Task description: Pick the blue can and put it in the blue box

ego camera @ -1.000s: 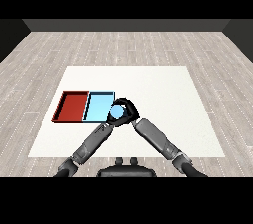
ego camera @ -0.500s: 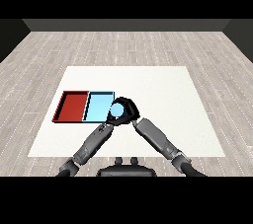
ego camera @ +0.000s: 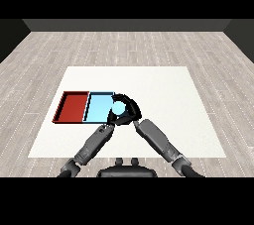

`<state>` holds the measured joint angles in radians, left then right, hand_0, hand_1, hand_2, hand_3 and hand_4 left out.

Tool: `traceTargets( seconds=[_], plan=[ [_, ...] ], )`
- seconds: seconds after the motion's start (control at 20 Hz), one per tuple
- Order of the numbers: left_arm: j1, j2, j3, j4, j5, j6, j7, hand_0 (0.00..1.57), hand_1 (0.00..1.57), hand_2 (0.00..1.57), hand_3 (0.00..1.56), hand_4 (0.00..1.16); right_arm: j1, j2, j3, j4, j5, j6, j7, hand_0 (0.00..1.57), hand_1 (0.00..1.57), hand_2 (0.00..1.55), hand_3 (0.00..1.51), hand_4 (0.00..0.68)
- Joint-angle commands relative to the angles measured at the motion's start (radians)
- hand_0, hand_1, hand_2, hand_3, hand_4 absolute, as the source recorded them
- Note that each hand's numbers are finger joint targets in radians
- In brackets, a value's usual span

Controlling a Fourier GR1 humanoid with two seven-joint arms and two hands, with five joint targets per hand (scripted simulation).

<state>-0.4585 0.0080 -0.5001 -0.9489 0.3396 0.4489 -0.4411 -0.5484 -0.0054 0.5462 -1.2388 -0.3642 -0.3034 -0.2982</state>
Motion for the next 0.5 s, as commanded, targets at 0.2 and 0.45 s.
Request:
traceTargets(
  seconds=[0.2, 0.45],
  plan=[
    [-0.112, -0.008, -0.014, 0.003, 0.038, 0.049, 0.077, 1.57, 1.57, 1.55, 1.48, 1.14, 0.002, 0.005, -0.035, -0.022, 0.014, 0.021, 0.026, 0.0, 0.0, 0.0, 0.0, 0.0],
    [-0.023, -0.007, 0.044, 0.028, -0.043, 0.0, 0.013, 1.57, 1.57, 1.57, 1.5, 1.13, 0.031, -0.047, -0.099, -0.089, -0.013, 0.087, 0.091, 0.0, 0.0, 0.0, 0.0, 0.0]
  ],
)
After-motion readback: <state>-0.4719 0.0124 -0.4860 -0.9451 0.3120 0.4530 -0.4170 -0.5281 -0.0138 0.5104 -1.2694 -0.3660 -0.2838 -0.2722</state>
